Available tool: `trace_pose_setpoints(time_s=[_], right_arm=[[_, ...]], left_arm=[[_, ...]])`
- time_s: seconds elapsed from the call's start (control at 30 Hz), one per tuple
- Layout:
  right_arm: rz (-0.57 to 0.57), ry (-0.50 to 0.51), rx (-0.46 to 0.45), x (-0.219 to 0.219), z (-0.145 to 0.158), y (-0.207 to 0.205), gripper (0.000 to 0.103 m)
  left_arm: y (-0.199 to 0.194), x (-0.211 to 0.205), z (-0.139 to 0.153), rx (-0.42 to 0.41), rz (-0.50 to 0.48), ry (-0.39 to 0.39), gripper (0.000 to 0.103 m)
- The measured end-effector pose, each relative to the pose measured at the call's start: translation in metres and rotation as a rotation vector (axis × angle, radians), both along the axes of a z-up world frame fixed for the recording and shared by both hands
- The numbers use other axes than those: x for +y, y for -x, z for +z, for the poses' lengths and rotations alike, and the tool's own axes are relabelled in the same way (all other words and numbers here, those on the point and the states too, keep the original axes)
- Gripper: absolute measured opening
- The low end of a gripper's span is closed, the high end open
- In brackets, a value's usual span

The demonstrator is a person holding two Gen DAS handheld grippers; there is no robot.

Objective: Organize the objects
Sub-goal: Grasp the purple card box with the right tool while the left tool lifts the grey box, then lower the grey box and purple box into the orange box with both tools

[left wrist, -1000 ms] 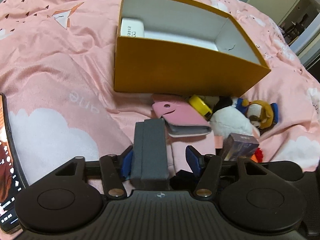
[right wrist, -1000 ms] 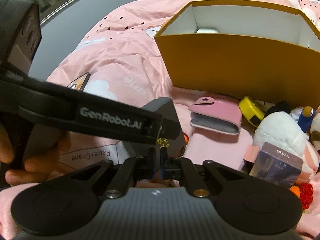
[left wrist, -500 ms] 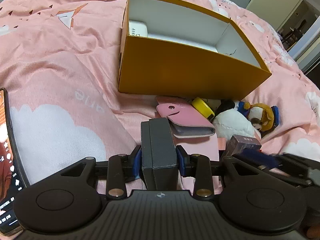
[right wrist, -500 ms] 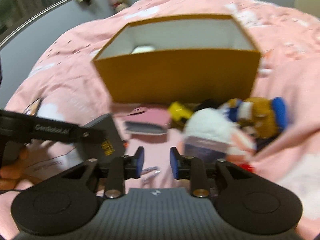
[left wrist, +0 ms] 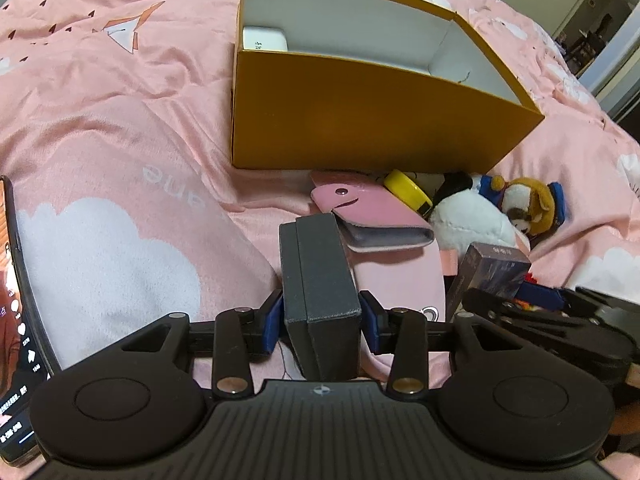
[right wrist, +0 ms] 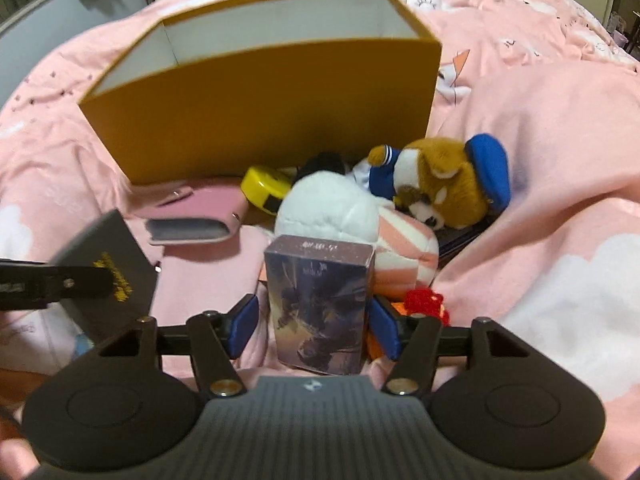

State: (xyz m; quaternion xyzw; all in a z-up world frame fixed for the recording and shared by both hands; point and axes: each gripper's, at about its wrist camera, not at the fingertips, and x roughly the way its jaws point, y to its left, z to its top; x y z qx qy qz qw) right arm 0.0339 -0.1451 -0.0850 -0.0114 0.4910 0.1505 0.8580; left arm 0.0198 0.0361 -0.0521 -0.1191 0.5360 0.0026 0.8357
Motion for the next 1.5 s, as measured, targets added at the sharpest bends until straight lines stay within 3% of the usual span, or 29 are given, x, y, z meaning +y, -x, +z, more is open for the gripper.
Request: trace_pose_setpoints(time_s=[0.17,0.4,0.7,0.97,1.27,1.5], right_arm=[[0.006,0.045,-0.004,0.01,-0.01,-0.007,0.068],[0.0,0.067,-0.019,0.01,-0.008,-0.005,0.062],[0.067,0.006,-0.152,0.005,0.037,0.007,0.062],[0.113,-0.098,-0.176,0.0,0.075,-0.013,0.062],[0.195,-0.17,-0.224,0.013,0.127,-0.052,0.062],[0.2,-0.188,-0.225,0.027,0.153,-0.108,0.062]], left_arm=[[-0.001,-0.002,-0.001,-0.001,-0.015,-0.003,0.041],[0.004,-0.001,0.005,-0.039,-0.018,0.007,0.039],[0.011,0.003,0.033,-0.177,-0.042,0.03,0.037],[0.006,0.002,0.068,-0.308,-0.067,0.071,0.037],[-0.029,0.013,0.114,-0.395,-0.136,0.125,0.037],[-0.09,0.027,0.133,-0.41,-0.175,0.109,0.037]])
